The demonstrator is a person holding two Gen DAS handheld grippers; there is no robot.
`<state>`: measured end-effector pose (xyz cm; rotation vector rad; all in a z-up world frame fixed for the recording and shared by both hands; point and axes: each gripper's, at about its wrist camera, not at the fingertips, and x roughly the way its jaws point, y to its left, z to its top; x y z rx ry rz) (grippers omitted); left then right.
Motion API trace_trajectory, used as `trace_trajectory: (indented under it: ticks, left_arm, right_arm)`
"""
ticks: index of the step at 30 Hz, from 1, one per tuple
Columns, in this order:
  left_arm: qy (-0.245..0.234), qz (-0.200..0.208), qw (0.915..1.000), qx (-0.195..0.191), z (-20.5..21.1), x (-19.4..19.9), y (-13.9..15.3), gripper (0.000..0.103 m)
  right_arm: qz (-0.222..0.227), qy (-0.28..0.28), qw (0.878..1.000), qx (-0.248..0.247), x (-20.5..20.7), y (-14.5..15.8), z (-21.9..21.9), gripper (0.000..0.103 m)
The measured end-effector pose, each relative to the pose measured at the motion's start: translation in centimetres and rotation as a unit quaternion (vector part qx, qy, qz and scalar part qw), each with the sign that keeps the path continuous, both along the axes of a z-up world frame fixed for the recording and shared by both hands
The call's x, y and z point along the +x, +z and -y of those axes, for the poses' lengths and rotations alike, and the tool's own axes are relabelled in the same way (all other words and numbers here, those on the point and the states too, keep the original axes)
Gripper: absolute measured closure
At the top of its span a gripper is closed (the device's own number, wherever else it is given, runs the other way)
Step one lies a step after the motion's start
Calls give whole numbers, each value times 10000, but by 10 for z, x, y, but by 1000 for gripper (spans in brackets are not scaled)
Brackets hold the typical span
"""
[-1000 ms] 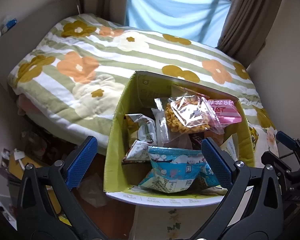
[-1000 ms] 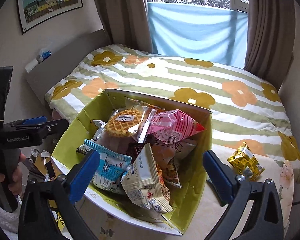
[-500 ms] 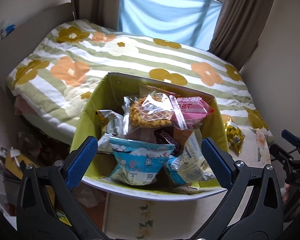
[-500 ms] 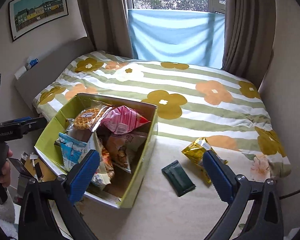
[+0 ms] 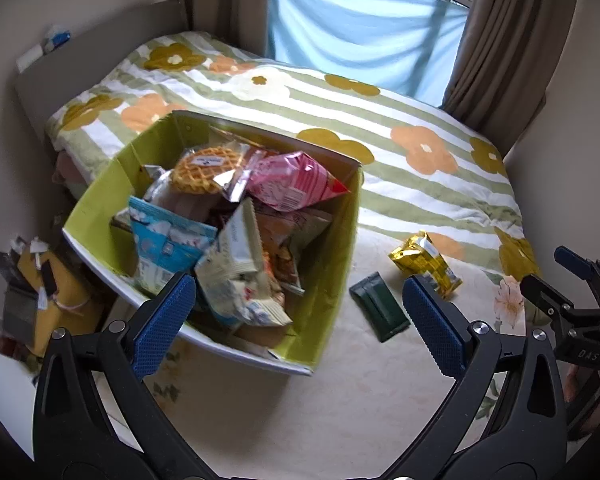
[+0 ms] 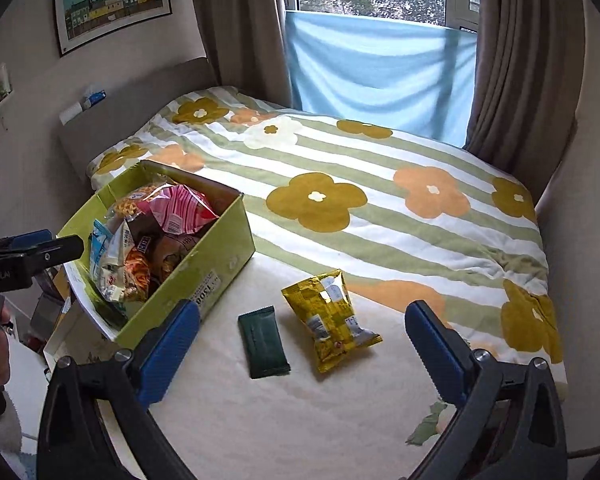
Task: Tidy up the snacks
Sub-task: 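Lift both open tools away from the box toward the green and gold packets, then grasp the dark green packet with the left tool while the right tool grasps the gold bag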
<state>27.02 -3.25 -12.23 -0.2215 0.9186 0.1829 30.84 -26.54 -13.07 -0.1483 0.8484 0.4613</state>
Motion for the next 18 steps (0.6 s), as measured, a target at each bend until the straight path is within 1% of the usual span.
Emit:
trace_trajectory:
  ticks: [3, 4, 7, 9, 11, 14, 16, 18]
  left_arm:
    - [68, -57, 9999, -65, 28, -5, -5, 0]
    - [50, -72, 9999, -83, 41, -6, -7, 0]
    - [-54, -205, 9998, 20, 75, -4, -18, 0]
    - [-108, -315, 9994, -64, 93, 0, -30, 0]
    - [-144, -405, 9989, -167, 108, 8, -46, 0]
    - [-67, -584, 9979, -275, 122, 21, -75, 1]
    - [67, -679, 9973, -267, 127, 30, -98, 1]
    - [252, -801, 9962, -230, 130, 42, -124, 3]
  right_arm:
    - [-94, 180, 9998, 80, 10, -5, 18, 1]
    - [-115, 232, 9996, 103, 13, -8, 23, 1]
    - [-180, 316, 9992, 187, 22, -16, 35, 1]
    - [-267, 323, 9988, 258, 30, -23, 42, 1]
    - [-348, 335, 9983, 320, 37, -31, 49, 1]
    - [-405, 387, 9978, 354, 47, -43, 58, 1]
    - [-443, 402, 9975, 373, 54, -54, 62, 1]
    - [-510, 413, 9971, 384, 62, -68, 64, 1]
